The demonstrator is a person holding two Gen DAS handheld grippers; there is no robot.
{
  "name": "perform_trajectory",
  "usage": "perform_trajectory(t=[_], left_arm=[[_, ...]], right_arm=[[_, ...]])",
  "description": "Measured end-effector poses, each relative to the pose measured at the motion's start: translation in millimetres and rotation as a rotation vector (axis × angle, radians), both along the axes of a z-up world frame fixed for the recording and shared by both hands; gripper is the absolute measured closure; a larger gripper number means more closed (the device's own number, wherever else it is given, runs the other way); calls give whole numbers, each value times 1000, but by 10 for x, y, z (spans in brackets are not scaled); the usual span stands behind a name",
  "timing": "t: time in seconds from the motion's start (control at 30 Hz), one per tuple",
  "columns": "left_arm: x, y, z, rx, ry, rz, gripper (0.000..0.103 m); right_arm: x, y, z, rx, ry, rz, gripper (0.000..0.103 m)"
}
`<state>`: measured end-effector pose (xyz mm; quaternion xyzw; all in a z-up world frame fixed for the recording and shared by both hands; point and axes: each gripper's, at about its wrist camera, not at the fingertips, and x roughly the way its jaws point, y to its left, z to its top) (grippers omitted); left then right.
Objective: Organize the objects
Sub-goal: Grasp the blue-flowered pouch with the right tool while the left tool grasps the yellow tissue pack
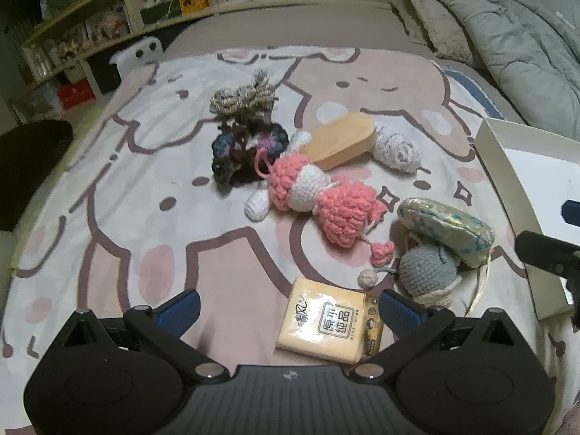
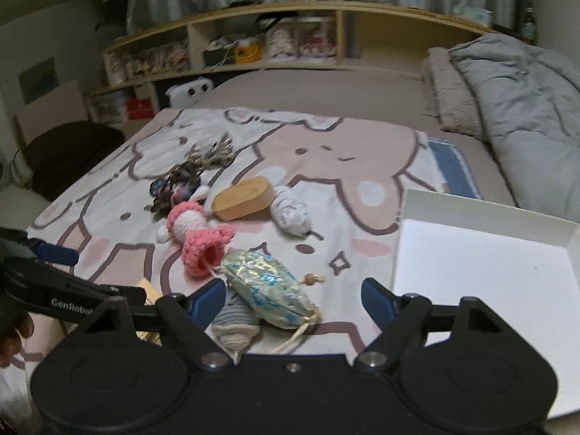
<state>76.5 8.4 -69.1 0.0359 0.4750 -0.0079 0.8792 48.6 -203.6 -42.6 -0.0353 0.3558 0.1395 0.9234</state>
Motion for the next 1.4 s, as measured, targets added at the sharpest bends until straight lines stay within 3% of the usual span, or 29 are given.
perform_trajectory(t=[0.4,0.57,0.6,0.73,0.83,0.97,1.03,1.17,1.27,1.4], left_arm=[[86,-101,-211,0,59,-179,0],[108,-139,-281,-2,77,-193,0],[108,-139,-293,-4,80,-193,0],[140,-126,-338,-16,98,-179,1],[171,-125,-371,-27,114,-167,8],[199,-90,-418,-48,136,-153,13],[205,-76,-430,-59,143,-147,13],[207,-93,-463,-51,153,-146,13],[217,-104,-479,-46,171,-143,13],[221,-92,-452,-72,172,-140,13]], right_arm=[[319,215,-317,-39,52,109,34],[484,284,-433,-45,83,111,50],[515,279,-441,-37,89,103,58],[600,187,-398,41,117,55,74],[663,89,-329,129,136,21,83],[820,-68,-241,306,187,-7,86],[918,-86,-260,310,201,-22,87],[1024,-57,-397,139,168,-90,81],[1055,-68,-417,49,124,-107,67],[1084,-96,-383,47,109,-77,36]])
